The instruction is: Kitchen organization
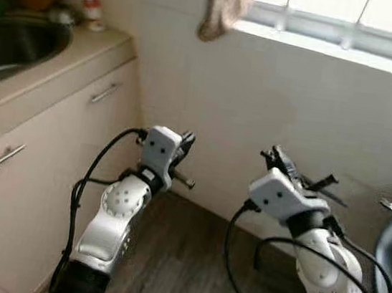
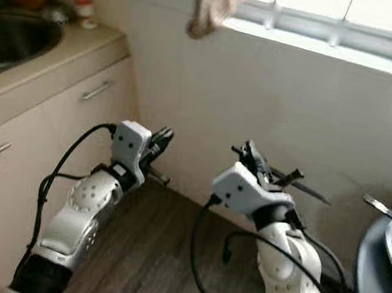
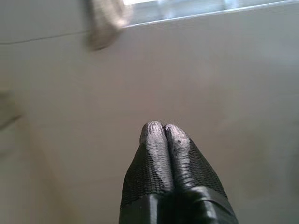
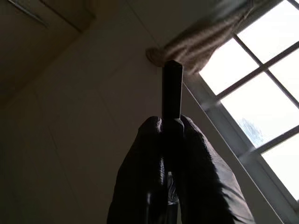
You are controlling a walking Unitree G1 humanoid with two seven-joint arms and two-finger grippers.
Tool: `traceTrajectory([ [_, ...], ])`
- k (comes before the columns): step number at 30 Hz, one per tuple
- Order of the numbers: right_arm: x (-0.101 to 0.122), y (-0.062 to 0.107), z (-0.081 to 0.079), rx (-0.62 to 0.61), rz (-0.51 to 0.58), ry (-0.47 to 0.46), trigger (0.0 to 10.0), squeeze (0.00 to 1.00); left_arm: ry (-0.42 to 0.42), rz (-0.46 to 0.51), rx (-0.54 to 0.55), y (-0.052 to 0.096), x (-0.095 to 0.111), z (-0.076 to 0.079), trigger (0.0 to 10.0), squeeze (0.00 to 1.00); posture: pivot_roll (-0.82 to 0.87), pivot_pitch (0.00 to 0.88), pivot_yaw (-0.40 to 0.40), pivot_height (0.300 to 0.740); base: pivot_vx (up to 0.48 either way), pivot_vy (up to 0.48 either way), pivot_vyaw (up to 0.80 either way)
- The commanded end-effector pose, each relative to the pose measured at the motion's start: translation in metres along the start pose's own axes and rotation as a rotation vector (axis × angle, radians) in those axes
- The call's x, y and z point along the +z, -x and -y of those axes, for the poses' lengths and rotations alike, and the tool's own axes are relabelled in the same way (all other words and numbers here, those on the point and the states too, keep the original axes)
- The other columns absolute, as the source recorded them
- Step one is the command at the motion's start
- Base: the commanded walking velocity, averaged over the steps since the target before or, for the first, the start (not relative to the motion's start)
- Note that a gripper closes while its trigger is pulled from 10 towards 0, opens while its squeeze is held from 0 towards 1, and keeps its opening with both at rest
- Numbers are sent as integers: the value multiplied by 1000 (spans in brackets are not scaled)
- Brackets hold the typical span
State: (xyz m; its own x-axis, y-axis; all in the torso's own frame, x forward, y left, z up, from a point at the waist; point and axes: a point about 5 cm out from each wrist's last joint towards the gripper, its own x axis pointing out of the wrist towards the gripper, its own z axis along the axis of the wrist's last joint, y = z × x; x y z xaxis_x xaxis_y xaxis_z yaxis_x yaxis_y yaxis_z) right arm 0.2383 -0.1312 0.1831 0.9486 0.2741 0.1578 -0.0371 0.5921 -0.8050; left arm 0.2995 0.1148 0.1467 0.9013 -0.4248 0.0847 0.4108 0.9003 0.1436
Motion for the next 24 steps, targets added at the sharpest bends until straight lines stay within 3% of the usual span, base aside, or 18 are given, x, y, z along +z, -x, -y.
traceTrajectory([
  [1,-4,1,2,-17,-16,15,10000,0,18,0,-31,-4,1,7,10000,0,16,0,-7,740,0,472,800],
  [4,-6,0,2,-26,-24,5,10000,0,5,27,-10,-4,4,5,10000,0,23,0,-5,740,0,472,800],
  [12,-13,-2,7,-66,-47,-3,10000,0,-37,75,9,-3,11,0,10000,0,29,0,-7,740,0,0,800],
  [17,-17,-5,20,-135,-53,12,10000,0,-129,132,84,-4,23,-12,10000,0,32,0,-8,740,0,0,800],
  [20,-21,-6,22,-149,-59,35,10000,0,-213,133,62,-4,27,-10,10000,0,40,0,-9,740,0,0,800],
  [23,-21,-6,21,-144,-55,48,10000,0,-259,86,40,2,26,-9,10000,0,44,0,-4,740,0,0,800],
  [24,-21,-5,22,-142,-52,55,10000,0,-254,54,23,14,25,-9,10000,0,46,0,0,740,0,0,800],
])
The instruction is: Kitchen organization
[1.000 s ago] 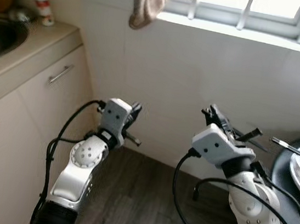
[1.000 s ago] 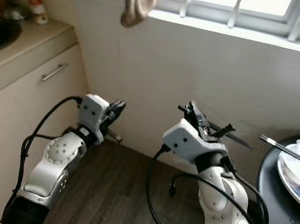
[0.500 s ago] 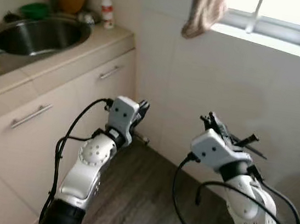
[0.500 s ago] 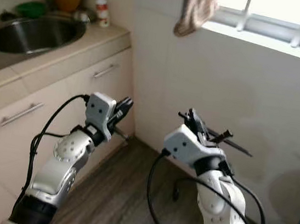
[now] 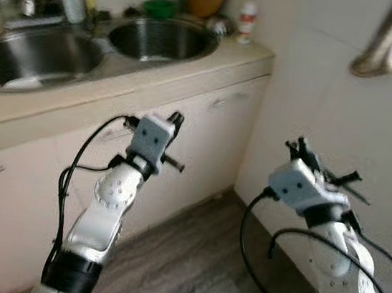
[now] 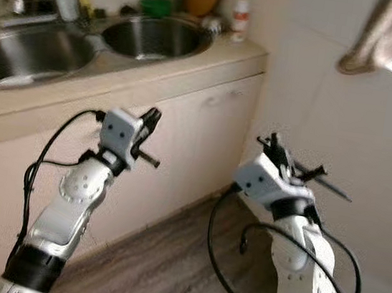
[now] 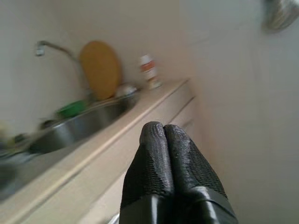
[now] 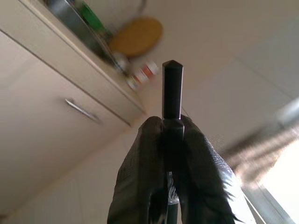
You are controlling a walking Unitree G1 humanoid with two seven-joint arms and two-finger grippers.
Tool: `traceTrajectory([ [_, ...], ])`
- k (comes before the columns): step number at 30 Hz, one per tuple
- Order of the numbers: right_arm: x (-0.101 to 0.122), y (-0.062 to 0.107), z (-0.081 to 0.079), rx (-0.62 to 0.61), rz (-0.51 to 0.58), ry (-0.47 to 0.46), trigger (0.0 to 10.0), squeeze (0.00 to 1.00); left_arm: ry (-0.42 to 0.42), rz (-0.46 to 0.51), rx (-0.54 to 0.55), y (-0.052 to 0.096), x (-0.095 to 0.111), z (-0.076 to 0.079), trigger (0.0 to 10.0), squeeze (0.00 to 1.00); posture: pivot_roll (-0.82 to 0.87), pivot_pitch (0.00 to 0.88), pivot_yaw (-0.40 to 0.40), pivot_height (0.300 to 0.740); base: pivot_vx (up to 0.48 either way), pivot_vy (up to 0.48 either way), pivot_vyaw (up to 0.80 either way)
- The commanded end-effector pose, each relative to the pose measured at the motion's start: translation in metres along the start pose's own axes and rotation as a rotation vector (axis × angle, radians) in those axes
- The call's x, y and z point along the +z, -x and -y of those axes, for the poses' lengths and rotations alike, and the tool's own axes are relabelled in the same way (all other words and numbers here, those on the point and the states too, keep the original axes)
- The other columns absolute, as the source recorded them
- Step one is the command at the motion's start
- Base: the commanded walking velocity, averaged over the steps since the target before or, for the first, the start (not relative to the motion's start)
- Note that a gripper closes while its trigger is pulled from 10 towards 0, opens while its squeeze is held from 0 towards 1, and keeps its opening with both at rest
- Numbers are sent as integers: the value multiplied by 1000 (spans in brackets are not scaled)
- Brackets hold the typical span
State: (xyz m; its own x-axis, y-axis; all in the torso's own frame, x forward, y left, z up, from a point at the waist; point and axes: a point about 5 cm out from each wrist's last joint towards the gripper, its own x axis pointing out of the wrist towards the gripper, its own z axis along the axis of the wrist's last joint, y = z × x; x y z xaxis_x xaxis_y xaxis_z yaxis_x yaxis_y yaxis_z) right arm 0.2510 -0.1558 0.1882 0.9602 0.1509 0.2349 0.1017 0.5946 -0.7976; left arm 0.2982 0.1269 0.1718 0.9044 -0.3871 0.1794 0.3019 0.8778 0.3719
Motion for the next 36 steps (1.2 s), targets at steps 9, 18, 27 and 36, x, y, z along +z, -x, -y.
traceTrajectory([
  [9,-9,0,4,-12,3,31,10000,0,29,-363,115,71,-22,-3,10000,0,111,0,-21,740,0,0,800],
  [18,-2,-19,9,-35,69,55,10000,0,51,-319,123,61,-12,-1,10000,0,122,0,-38,740,0,0,800],
  [27,3,-31,23,-136,101,-13,10000,0,68,-179,134,54,8,-6,10000,0,133,0,-43,740,28,0,711],
  [36,8,-36,36,-227,126,-13,10000,0,71,-109,168,52,18,-11,10000,0,130,0,-50,740,425,0,0],
])
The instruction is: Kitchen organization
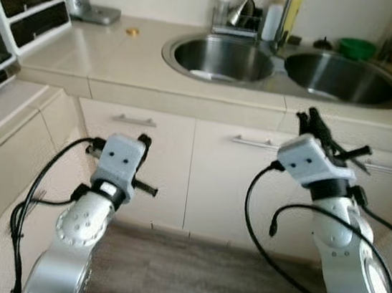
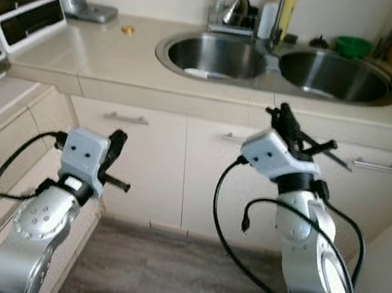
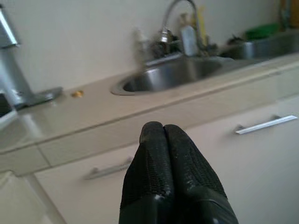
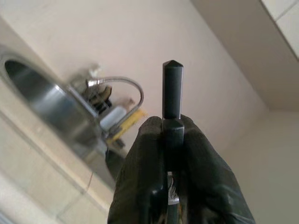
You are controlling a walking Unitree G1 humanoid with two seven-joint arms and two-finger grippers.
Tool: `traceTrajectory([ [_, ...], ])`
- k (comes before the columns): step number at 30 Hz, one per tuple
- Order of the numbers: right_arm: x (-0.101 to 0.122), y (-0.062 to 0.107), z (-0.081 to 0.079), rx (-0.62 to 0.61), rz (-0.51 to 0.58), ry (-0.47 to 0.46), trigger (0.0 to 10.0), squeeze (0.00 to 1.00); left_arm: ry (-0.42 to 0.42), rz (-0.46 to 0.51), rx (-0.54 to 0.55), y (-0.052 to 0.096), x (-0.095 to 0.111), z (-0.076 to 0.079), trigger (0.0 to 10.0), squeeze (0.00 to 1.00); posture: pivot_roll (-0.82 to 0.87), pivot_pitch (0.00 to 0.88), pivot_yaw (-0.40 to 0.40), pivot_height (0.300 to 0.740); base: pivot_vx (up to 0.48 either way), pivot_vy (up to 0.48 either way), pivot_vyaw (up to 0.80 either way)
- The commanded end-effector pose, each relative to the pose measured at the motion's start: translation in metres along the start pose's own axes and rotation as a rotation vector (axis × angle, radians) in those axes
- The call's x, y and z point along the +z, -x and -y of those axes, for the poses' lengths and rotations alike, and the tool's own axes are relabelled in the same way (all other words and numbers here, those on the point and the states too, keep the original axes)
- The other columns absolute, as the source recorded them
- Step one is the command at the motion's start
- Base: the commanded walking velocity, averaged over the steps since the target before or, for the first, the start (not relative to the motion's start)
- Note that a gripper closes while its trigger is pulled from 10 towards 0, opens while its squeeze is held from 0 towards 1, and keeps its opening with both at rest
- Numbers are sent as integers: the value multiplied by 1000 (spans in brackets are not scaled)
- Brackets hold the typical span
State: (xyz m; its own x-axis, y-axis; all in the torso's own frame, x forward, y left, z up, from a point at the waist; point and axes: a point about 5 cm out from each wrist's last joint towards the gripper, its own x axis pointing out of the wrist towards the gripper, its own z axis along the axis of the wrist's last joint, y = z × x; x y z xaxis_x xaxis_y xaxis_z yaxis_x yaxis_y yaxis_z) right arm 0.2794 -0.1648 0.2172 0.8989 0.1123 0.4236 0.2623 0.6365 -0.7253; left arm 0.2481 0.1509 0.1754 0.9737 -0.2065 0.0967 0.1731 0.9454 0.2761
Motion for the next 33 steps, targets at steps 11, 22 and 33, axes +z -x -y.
traceTrajectory([
  [11,7,-10,15,-67,63,37,10000,0,6,42,2,-2,7,2,10000,0,127,0,-56,740,467,0,0],
  [22,8,-23,29,-123,82,37,10000,0,0,75,12,-2,11,1,10000,0,130,0,-57,740,394,0,0],
  [33,24,-47,36,-174,143,-41,10000,0,-7,86,21,-2,12,0,10000,0,143,0,-60,740,378,0,0],
])
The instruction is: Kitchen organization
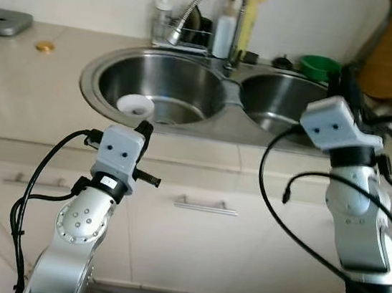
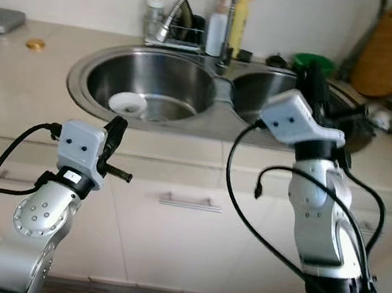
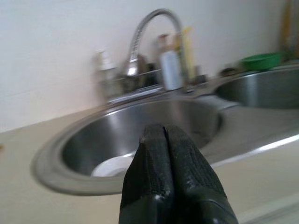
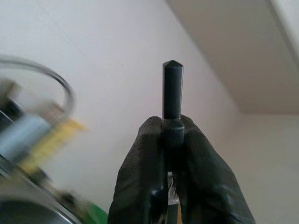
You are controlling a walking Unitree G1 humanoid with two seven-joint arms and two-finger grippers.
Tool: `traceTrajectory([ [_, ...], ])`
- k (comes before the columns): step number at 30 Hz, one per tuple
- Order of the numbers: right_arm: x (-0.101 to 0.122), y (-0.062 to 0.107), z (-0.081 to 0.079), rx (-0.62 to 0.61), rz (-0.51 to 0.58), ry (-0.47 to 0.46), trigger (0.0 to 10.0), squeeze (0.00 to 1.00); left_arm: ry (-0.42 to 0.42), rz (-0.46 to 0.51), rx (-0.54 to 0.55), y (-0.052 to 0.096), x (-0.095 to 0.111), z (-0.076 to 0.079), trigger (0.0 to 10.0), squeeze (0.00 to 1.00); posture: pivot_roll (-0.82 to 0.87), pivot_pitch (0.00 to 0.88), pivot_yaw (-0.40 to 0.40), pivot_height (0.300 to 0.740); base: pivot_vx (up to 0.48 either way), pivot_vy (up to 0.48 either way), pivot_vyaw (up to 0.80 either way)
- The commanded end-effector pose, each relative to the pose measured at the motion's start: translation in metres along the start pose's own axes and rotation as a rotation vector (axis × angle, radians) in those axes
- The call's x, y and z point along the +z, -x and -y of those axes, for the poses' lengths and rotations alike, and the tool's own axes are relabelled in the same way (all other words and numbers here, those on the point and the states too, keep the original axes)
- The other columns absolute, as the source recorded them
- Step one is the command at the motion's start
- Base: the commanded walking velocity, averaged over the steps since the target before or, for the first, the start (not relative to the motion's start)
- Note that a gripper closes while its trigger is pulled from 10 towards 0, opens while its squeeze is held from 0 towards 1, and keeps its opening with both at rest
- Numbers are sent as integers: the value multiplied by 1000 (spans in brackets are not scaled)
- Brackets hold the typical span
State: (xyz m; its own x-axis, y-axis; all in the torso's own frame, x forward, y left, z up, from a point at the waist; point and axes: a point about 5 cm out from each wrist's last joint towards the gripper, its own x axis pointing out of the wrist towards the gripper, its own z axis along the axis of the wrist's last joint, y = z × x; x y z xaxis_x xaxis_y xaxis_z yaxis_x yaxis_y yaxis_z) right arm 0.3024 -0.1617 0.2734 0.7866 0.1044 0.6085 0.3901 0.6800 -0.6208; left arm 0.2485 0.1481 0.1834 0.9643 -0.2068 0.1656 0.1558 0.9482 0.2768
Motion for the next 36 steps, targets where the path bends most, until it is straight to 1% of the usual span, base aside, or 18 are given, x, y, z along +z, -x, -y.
traceTrajectory([
  [1,0,-4,3,-8,7,-24,10000,0,-4,19,5,-1,3,0,10000,0,143,0,-60,740,356,0,0],
  [6,6,-15,-4,-1,7,-123,10000,0,-1,19,6,0,3,1,10000,0,150,0,-66,740,301,0,0],
  [9,5,-17,-7,5,-2,-147,10000,0,1,19,6,0,3,2,10000,0,154,0,-68,740,245,0,0],
  [12,-2,-18,-12,21,-53,-199,10000,0,4,18,9,1,3,2,10000,0,159,0,-75,740,0,0,0],
  [15,-14,-17,-16,36,-130,-246,10000,0,8,14,3,0,2,4,10000,0,159,0,-75,740,0,0,0],
  [17,-28,-16,-20,37,-226,-339,10000,0,12,9,-7,0,2,6,10000,0,160,0,-78,740,0,0,0],
  [18,-28,-16,-20,37,-226,-339,10000,0,12,9,-7,0,2,6,10000,0,160,0,-78,740,0,0,0],
  [19,-40,-14,-26,49,-316,-431,10000,0,15,9,-8,0,2,7,10000,0,158,0,-78,740,0,0,0],
  [21,-44,-13,-28,56,-351,-465,10000,0,15,7,-9,0,2,7,10000,0,158,0,-78,740,0,0,0],
  [23,-47,-13,-29,61,-367,-481,10000,0,14,6,-9,0,2,8,10000,0,158,0,-78,740,0,0,0],
  [26,-65,-5,-40,103,-458,-496,10000,0,16,7,-12,0,2,8,10000,0,158,0,-78,740,0,0,0],
  [28,-65,-5,-40,103,-458,-496,10000,0,16,7,-12,0,2,8,10000,0,158,0,-78,740,0,0,0],
  [29,-91,12,-59,185,-606,-508,10000,0,19,7,-16,1,3,9,10000,0,163,0,-79,740,0,0,0],
  [31,-91,12,-59,185,-606,-508,10000,0,19,7,-16,1,3,9,10000,0,163,0,-79,740,0,0,0],
  [32,-98,18,-64,207,-654,-520,10000,0,19,7,-17,1,3,10,10000,0,164,0,-80,740,0,0,0],
  [33,-102,22,-67,221,-678,-529,10000,298,20,7,-17,1,3,10,10000,0,166,0,-82,740,0,0,0],
  [34,-102,23,-68,230,-672,-539,10000,1000,20,7,-17,1,3,10,10000,0,167,0,-82,740,0,0,0],
  [36,-102,23,-68,230,-672,-539,10000,1000,20,7,-17,1,3,10,10000,0,167,0,-82,740,0,0,0],
])
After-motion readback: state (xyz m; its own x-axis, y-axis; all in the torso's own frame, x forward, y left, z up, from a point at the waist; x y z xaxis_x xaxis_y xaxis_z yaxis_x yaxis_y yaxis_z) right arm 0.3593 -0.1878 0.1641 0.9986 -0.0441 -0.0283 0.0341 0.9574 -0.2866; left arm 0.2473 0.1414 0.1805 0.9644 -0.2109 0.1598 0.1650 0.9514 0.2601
